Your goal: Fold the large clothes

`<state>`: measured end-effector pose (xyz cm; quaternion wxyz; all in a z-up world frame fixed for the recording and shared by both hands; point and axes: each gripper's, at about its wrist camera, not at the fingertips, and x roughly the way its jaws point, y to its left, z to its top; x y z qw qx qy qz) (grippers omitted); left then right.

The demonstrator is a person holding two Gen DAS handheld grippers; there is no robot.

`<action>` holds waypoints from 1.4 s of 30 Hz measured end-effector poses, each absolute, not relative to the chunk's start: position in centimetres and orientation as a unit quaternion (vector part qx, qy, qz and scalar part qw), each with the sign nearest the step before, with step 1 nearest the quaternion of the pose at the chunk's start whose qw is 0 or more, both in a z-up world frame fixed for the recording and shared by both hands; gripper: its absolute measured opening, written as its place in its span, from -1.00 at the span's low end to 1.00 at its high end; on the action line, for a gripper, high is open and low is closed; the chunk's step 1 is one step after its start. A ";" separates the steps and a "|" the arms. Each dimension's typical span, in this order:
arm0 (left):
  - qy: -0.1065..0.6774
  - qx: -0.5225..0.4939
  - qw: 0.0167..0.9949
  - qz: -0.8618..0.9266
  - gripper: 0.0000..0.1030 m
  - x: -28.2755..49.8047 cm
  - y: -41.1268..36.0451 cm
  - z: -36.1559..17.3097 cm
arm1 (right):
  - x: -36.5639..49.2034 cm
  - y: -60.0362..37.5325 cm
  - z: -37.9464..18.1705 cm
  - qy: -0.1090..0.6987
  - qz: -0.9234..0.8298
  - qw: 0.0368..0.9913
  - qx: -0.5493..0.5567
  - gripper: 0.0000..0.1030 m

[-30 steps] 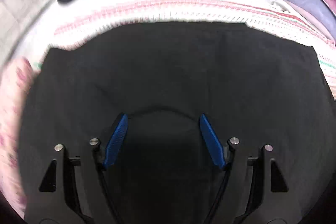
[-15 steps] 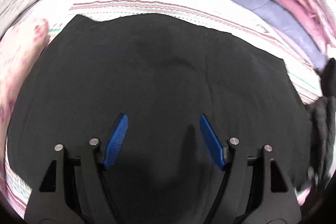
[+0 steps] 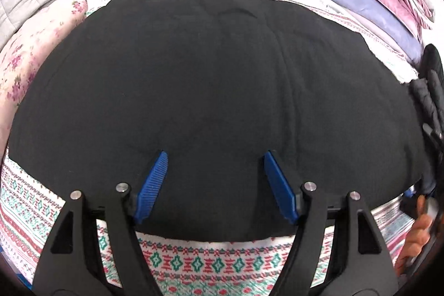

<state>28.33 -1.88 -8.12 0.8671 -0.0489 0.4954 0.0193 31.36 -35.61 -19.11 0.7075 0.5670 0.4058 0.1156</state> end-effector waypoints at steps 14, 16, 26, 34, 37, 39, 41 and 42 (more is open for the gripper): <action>0.497 -0.056 0.866 0.012 0.44 28.4 -1.7 -8.7 | 31.6 -35.2 -19.7 0.380 0.128 0.719 0.568 -0.22; 0.496 -0.056 0.866 0.012 0.44 28.3 -1.7 -8.7 | 31.9 -35.1 -21.2 0.391 0.122 0.700 0.586 -0.25; 0.507 -0.086 0.858 0.001 0.45 28.7 -0.7 -8.8 | 31.0 -33.2 -15.4 0.349 0.128 0.802 0.468 -0.49; 0.514 -0.101 0.852 -0.009 0.46 29.1 -0.5 -8.8 | 31.9 -34.1 -19.0 0.381 0.119 0.746 0.533 -0.48; 0.515 -0.150 0.844 -0.016 0.46 29.3 1.4 -7.9 | 31.8 -33.1 -16.7 0.374 0.106 0.794 0.468 -0.49; 0.489 -0.199 0.849 -0.001 0.46 29.0 4.1 -6.5 | 31.6 -32.5 -15.4 0.367 0.102 0.813 0.441 -0.51; 0.466 -0.221 0.857 0.010 0.46 28.9 6.7 -5.2 | 31.7 -32.2 -14.6 0.365 0.098 0.819 0.432 -0.52; 0.455 -0.232 0.859 0.017 0.46 28.9 8.2 -4.6 | 31.7 -32.0 -14.1 0.364 0.094 0.822 0.428 -0.54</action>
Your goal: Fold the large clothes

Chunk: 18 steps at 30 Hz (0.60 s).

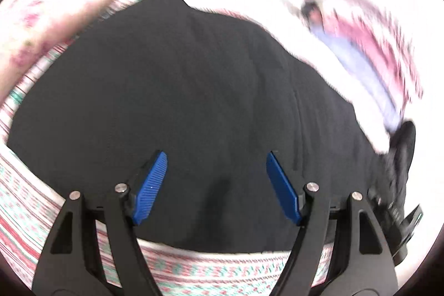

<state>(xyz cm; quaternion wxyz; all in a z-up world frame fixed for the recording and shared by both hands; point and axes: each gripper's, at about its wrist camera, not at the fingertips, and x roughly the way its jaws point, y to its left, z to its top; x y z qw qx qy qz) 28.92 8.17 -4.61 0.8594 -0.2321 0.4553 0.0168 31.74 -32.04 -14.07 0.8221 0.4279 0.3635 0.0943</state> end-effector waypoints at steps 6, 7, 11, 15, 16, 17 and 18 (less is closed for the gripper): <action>0.430 -0.376 0.817 0.080 0.43 28.3 19.8 -6.0 | 29.6 -26.1 -4.8 0.288 0.078 0.918 0.262 -0.56; 0.426 -0.412 0.802 0.073 0.43 28.0 21.3 -6.7 | 29.4 -24.5 -3.2 0.275 0.078 0.930 0.232 -0.56; 0.394 -0.508 0.765 0.032 0.43 26.6 25.0 -7.5 | 27.0 -14.9 3.5 0.191 0.103 0.973 0.074 -0.56; 0.379 -0.484 0.788 0.031 0.43 26.2 25.7 -5.7 | 22.5 -3.4 6.1 0.114 0.185 0.973 -0.079 -0.56; 0.370 -0.488 0.790 0.028 0.43 25.9 26.0 -5.3 | 21.4 -0.9 5.9 0.105 0.208 0.966 -0.108 -0.56; 0.359 -0.496 0.790 0.023 0.43 25.6 26.4 -5.1 | 20.5 1.3 5.5 0.099 0.229 0.959 -0.135 -0.56; 0.352 -0.502 0.790 0.021 0.43 25.4 26.7 -5.0 | 19.1 4.7 4.5 0.093 0.260 0.945 -0.177 -0.56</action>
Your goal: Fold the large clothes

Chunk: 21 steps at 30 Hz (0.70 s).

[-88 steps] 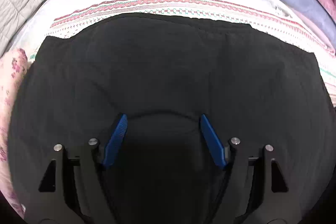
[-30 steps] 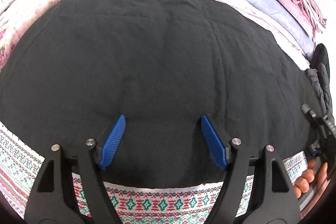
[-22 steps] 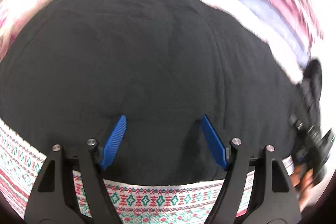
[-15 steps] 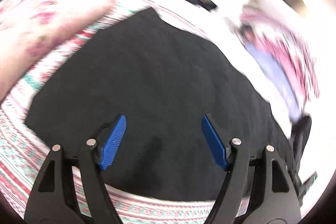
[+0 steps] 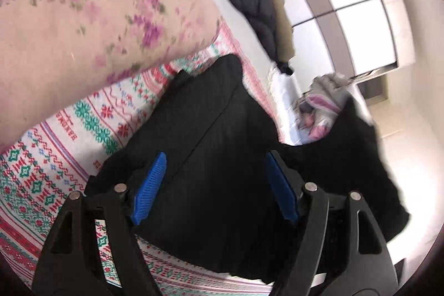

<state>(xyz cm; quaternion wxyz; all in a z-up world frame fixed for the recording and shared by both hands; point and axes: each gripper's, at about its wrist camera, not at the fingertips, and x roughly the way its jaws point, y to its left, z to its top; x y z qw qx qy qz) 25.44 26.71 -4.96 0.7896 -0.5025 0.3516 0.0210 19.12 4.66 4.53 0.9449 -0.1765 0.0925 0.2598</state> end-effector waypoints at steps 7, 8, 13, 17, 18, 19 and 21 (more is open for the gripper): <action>0.348 -0.527 0.774 0.050 0.43 24.7 29.8 -6.2 | 17.3 17.6 -6.1 0.190 0.307 0.870 -0.337 -0.51; 0.349 -0.530 0.771 0.048 0.43 24.7 30.0 -6.4 | 17.4 17.6 -6.5 0.194 0.301 0.874 -0.327 -0.49; 0.355 -0.521 0.775 0.043 0.43 24.6 29.7 -6.1 | 18.1 16.2 -4.9 0.233 0.326 0.869 -0.289 -0.16; 0.360 -0.506 0.783 0.038 0.43 24.7 29.2 -5.4 | 17.2 12.5 -2.9 0.255 0.394 0.848 -0.247 0.43; 0.364 -0.498 0.787 0.039 0.43 24.9 28.9 -5.3 | 17.2 10.8 -2.4 0.259 0.398 0.849 -0.232 0.48; 0.368 -0.488 0.790 0.040 0.44 25.1 28.5 -5.2 | 17.0 9.2 -2.4 0.261 0.396 0.851 -0.226 0.50; 0.387 -0.461 0.798 0.043 0.45 25.6 27.4 -4.9 | 17.0 6.5 -2.4 0.254 0.386 0.858 -0.224 0.56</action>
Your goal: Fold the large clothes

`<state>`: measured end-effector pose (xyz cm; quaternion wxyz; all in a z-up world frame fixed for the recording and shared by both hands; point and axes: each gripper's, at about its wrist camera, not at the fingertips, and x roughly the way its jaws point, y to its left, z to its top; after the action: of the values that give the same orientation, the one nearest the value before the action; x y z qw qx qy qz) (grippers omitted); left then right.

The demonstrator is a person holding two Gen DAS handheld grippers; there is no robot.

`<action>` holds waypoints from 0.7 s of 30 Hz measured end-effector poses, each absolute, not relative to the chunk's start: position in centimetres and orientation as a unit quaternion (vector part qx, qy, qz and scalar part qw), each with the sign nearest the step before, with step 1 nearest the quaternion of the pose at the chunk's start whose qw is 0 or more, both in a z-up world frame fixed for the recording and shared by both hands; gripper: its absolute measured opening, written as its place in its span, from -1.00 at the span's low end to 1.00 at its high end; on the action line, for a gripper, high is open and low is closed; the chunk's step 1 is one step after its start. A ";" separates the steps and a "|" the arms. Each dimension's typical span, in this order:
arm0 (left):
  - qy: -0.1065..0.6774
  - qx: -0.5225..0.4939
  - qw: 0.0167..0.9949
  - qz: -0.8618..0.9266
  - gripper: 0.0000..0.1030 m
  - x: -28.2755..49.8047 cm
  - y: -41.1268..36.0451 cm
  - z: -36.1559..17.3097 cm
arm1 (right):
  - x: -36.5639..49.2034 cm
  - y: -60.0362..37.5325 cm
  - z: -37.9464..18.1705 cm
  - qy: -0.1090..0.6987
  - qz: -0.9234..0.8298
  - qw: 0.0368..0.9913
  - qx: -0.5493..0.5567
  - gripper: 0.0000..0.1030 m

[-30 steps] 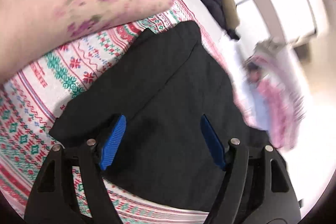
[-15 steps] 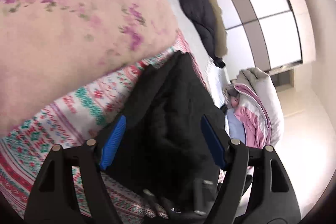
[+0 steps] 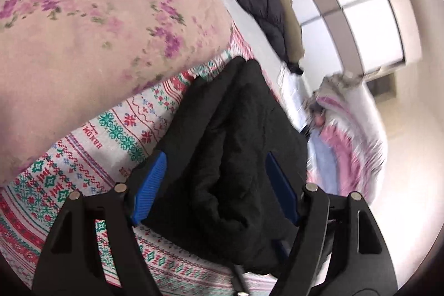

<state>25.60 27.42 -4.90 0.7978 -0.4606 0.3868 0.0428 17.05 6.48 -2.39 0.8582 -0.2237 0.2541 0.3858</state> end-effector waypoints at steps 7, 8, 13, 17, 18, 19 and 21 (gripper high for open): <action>0.465 -0.387 0.795 0.045 0.45 27.9 23.1 -6.4 | 14.8 3.9 -5.1 0.178 0.335 0.882 -0.281 0.55; 0.473 -0.381 0.794 0.043 0.45 28.2 22.7 -6.7 | 14.8 4.1 -5.1 0.173 0.333 0.883 -0.282 0.55; 0.469 -0.372 0.800 0.049 0.45 28.0 22.3 -6.3 | 13.2 0.9 -2.8 0.157 0.378 0.879 -0.244 0.56; 0.473 -0.367 0.799 0.052 0.46 27.7 22.0 -6.3 | 14.8 -0.1 -4.1 0.173 0.340 0.882 -0.278 0.58; 0.473 -0.368 0.799 0.053 0.46 27.6 22.0 -6.4 | 15.5 -0.2 -4.9 0.187 0.329 0.879 -0.291 0.59; 0.474 -0.369 0.798 0.052 0.46 27.6 21.8 -6.3 | 16.0 -0.3 -5.8 0.194 0.319 0.876 -0.305 0.59; 0.472 -0.374 0.797 0.048 0.46 27.5 21.6 -6.2 | 15.8 -0.5 -6.4 0.179 0.319 0.871 -0.328 0.59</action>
<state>27.45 21.56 -6.22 0.7968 -0.3735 0.4725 0.0478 15.77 -0.49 -6.37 0.8710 -0.3283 0.1789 0.3187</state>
